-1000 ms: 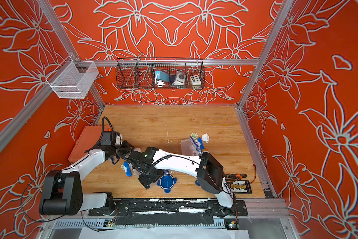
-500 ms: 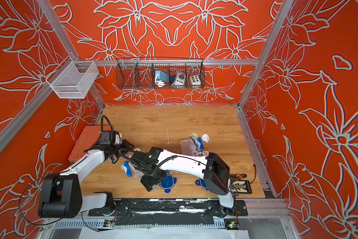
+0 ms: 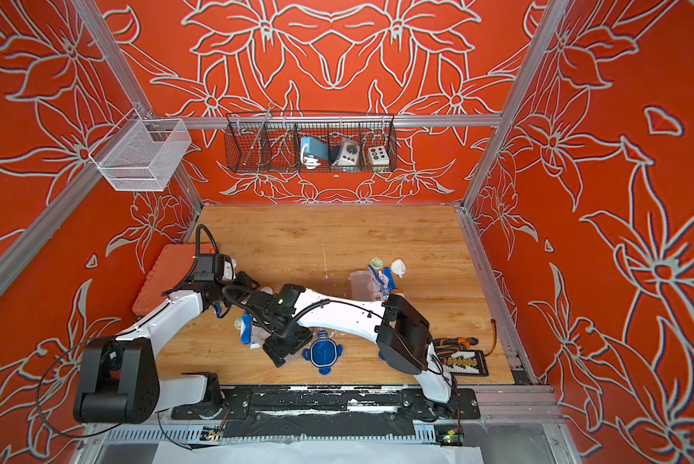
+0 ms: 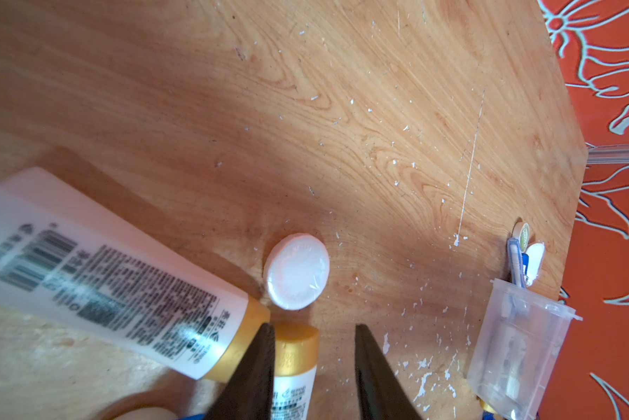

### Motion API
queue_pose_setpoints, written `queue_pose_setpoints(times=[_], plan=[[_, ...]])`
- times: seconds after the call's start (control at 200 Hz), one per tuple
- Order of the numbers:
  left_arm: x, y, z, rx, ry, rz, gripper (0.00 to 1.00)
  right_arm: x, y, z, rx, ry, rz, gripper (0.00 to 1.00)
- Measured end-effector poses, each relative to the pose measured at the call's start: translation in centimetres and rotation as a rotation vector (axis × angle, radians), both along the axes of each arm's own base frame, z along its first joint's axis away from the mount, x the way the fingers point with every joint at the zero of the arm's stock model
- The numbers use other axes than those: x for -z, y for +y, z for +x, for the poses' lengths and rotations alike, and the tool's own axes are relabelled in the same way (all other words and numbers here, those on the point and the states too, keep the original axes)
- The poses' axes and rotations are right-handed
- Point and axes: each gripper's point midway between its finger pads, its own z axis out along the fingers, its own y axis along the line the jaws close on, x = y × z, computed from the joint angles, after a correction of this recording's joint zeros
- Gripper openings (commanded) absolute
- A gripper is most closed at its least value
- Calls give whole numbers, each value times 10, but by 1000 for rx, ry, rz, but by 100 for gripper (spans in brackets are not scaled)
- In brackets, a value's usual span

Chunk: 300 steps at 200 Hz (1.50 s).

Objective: Take out toiletry kits
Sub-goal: 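Pour the toiletry kits out of the container, then place the container at the center of the board.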

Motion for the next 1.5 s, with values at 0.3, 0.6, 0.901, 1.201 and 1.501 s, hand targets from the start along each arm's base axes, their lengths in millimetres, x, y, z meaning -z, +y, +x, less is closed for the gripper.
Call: queue_pose_setpoints(times=[0.3,0.6,0.901,1.201,1.501], plan=[[-5,0,1,-1,-13,-1,35,-35,-24,32,109,-79,110,27],[-16,-3,5,9,-33,-18,38,-24,-15,114,347,-223,168,27],[-19,-5,7,15,-38,-20,39,22,-17,130,456,-281,93,29],[-20,-16,6,34,-39,-30,40,29,-8,137,547,-302,107,41],[-20,-17,6,39,-40,-30,41,50,-8,133,551,-296,61,82]])
